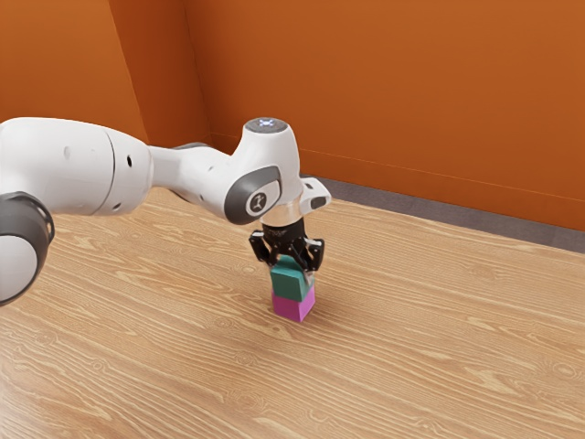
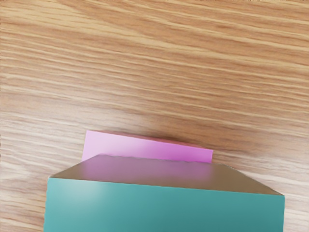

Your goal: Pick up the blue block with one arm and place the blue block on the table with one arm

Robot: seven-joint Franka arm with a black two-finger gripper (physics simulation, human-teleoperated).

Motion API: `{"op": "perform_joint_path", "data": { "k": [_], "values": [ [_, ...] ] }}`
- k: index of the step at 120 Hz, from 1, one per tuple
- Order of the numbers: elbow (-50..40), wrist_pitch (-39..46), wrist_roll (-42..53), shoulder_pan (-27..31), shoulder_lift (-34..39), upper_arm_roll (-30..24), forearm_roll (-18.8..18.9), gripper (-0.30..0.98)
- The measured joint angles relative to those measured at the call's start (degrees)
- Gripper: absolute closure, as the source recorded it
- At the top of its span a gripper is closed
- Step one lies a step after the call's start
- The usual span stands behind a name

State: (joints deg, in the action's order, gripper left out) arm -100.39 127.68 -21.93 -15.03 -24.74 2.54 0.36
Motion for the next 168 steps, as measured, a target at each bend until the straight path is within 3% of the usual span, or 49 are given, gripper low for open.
{"op": "perform_joint_path", "data": {
  "k": [37, 81, 113, 143, 168],
  "values": [
    [2.81, -0.88, -1.15, -0.14, 3.13, 0.08, 3.0, 0.37],
    [23.5, -3.0, 0.79, 1.86, -15.26, -0.88, 3.88, 0.38],
    [25.56, -3.36, 2.91, 2.19, -19.32, -1.05, 2.94, 0.38],
    [25.57, -3.38, 5.21, 2.16, -19.35, -0.96, 0.23, 0.16],
    [25.51, -3.46, 6.71, 2.08, -18.68, -0.92, -0.1, 0.07]
  ]
}}
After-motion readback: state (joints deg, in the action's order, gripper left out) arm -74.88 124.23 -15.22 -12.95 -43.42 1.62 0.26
